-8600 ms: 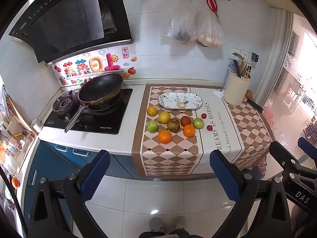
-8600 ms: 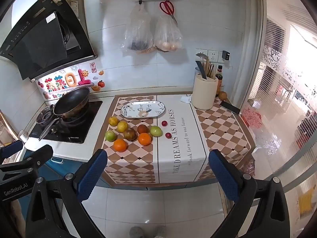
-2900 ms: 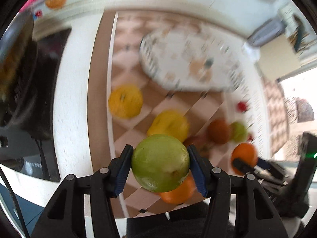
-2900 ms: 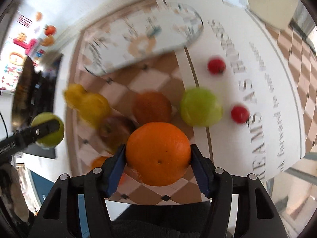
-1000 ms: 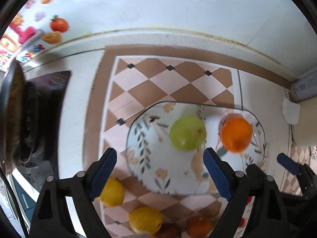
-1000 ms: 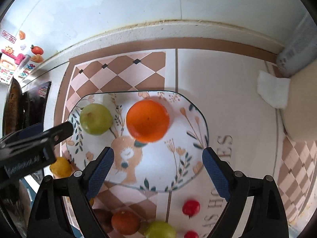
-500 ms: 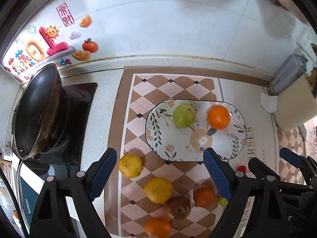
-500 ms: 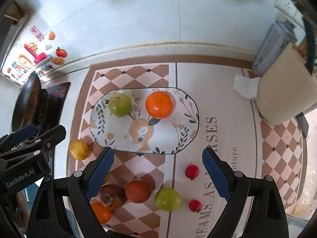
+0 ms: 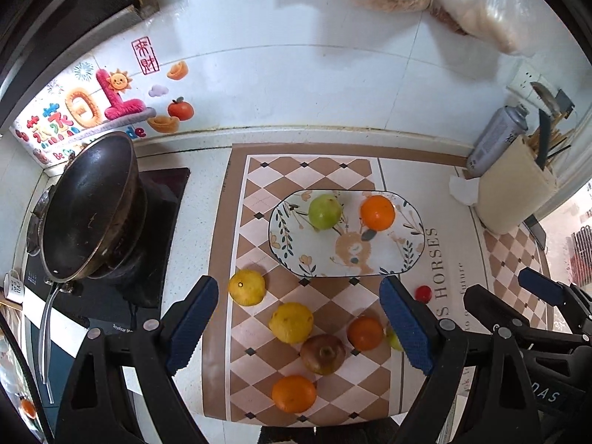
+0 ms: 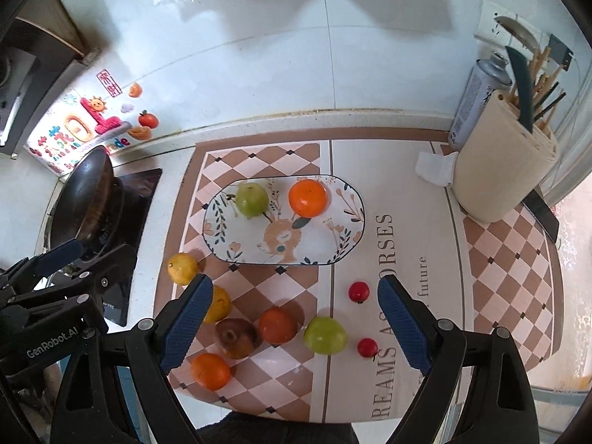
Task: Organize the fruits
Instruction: 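Place the green apple on the plate with the left tool while the right places the orange, then grasp an orange with the left tool while the right tool grasps a green apple, then place the orange on the plate with the left tool while the right places the green apple, then grasp a yellow lemon with the left tool while the right tool grasps a brown-red orange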
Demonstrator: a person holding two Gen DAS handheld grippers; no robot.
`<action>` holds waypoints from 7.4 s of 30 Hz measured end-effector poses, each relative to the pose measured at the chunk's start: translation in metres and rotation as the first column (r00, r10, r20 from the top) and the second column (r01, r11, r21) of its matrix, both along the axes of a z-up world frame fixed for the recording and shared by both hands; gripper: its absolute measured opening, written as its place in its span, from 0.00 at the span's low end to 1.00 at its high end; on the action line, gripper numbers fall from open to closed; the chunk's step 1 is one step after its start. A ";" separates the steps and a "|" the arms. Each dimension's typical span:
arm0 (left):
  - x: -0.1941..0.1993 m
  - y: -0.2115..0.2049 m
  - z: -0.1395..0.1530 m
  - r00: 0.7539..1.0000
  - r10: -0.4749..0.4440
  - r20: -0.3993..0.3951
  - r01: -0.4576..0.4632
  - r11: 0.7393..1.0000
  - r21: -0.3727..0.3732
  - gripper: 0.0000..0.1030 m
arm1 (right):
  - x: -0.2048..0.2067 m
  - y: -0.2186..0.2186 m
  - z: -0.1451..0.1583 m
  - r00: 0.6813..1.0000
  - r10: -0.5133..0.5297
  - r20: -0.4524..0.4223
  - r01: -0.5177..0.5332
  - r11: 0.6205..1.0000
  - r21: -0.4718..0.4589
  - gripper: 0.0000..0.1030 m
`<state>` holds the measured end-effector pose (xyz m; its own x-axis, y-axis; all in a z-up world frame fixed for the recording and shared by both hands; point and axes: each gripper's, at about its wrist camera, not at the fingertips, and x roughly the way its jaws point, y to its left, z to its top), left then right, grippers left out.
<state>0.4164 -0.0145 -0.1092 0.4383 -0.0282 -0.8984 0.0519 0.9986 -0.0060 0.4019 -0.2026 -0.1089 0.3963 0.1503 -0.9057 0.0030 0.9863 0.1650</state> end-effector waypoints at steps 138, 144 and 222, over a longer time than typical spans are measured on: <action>0.086 0.007 -0.127 0.978 0.053 -0.202 -0.048 0.998 0.027 0.87 | 0.097 -0.007 -0.150 0.978 0.008 -0.207 -0.024 0.997 -0.076 0.91; 0.056 0.009 -0.089 0.990 0.052 -0.128 -0.050 0.999 0.022 0.88 | 0.065 -0.008 -0.109 0.990 0.004 -0.138 -0.014 0.997 -0.076 0.91; 0.057 0.008 -0.234 0.854 0.087 -0.514 -0.124 0.992 -0.038 0.61 | 0.026 -0.031 -0.245 0.887 0.085 -0.453 0.031 0.970 0.243 0.58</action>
<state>0.4730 -0.0061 -0.3429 -0.0770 -0.0757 -0.9941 -0.0822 0.9942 -0.0694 0.4274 -0.2341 -0.3544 -0.0602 0.3874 -0.9199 0.1088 0.9187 0.3798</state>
